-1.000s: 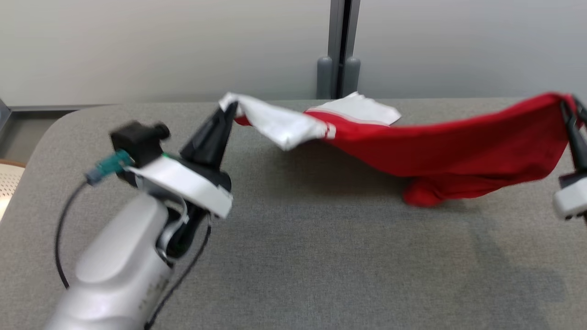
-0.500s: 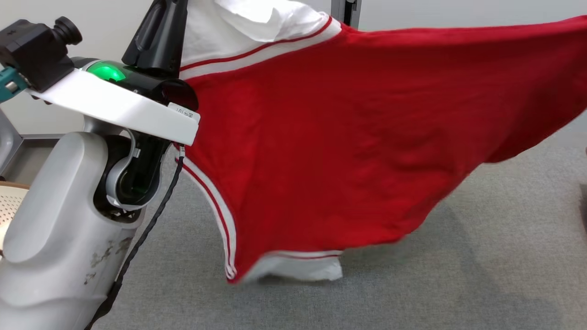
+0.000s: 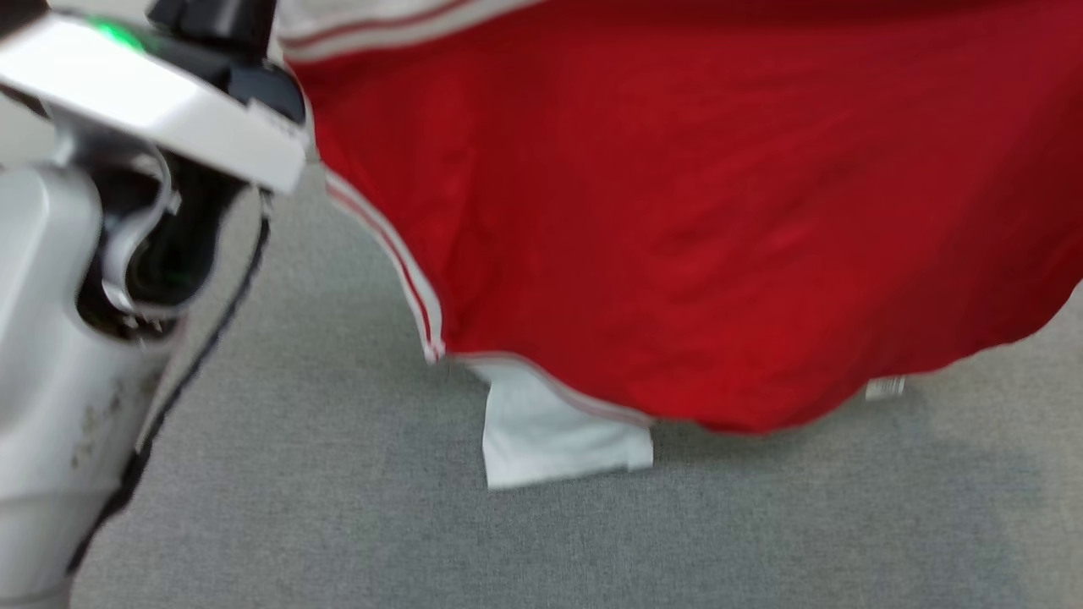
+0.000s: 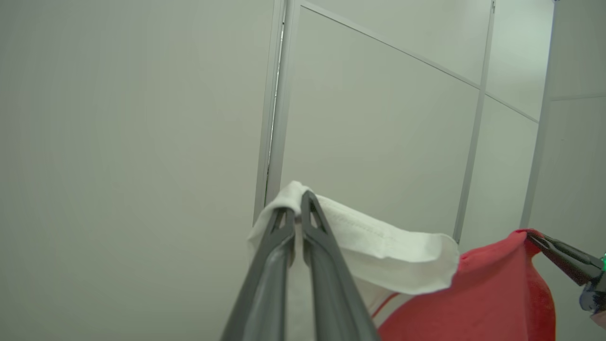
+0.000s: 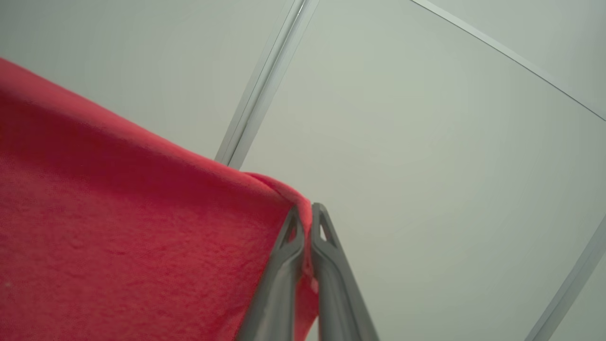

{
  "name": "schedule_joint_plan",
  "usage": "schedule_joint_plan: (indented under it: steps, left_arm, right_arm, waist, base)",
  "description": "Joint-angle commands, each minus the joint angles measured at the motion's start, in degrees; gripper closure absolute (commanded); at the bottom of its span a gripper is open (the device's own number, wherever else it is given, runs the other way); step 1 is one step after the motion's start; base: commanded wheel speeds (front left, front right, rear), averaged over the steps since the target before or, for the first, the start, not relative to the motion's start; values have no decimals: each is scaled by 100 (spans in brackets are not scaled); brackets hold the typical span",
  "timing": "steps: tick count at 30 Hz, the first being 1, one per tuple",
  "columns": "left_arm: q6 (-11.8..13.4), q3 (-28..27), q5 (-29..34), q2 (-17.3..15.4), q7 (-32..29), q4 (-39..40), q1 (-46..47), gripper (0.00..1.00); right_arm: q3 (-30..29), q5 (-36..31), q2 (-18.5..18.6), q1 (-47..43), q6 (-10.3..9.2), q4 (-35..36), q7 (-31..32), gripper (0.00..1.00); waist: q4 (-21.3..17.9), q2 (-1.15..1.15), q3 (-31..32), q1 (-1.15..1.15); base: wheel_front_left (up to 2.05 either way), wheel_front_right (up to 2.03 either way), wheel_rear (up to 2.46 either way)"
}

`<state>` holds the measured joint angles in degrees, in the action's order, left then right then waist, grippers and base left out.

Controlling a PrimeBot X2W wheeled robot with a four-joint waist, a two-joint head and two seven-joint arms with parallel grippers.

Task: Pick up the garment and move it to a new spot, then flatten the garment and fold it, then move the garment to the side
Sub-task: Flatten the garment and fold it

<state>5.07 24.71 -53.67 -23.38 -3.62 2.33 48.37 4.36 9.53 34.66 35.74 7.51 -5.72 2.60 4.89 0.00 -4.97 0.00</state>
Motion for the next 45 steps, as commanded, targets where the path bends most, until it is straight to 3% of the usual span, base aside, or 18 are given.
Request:
schedule_joint_plan:
  steps: [1,8,13,18,23,29,35,45]
  left_arm:
    - [-66,1,66,2,-27,-205,334,100]
    - [-441,-129,503,241,341,-1802,2414,100]
    - [-666,-225,832,444,1047,-3179,3682,100]
    - [-786,-330,1010,698,1729,-4127,4222,100]
    - [-1052,-237,1256,843,1874,-4644,3975,100]
    - [-1202,-163,1650,956,1885,-4834,3143,100]
    - [-1254,20,1608,938,1884,-4607,1757,100]
    - [-1257,1183,1499,263,1885,-4249,-60,100]
  right_arm:
    - [77,-20,76,302,-4,-133,60,100]
    - [624,-293,277,2575,-5,-1069,-123,100]
    - [915,-859,39,4061,-9,-2053,-656,100]
    - [956,-1424,-283,4616,-9,-2894,-1409,100]
    - [991,-1717,-537,4309,-9,-3604,-1691,100]
    - [1074,-1891,-727,3537,-9,-4244,-1780,100]
    - [1506,-1718,-870,2438,-9,-4186,-1784,100]
    - [2211,-1105,-701,1043,-9,-4476,-1786,100]
  waist:
    - [-38,0,-600,0]
    - [14,0,-1899,0]
    - [46,0,-2392,0]
    - [125,0,-2576,0]
    - [199,0,-2631,0]
    - [330,0,-2511,0]
    - [416,0,-2133,0]
    - [491,0,-1277,0]
  base:
    - [0,0,0]
    - [0,0,0]
    - [0,0,0]
    - [0,0,0]
    - [0,0,0]
    - [0,0,0]
    - [0,0,0]
    - [0,0,0]
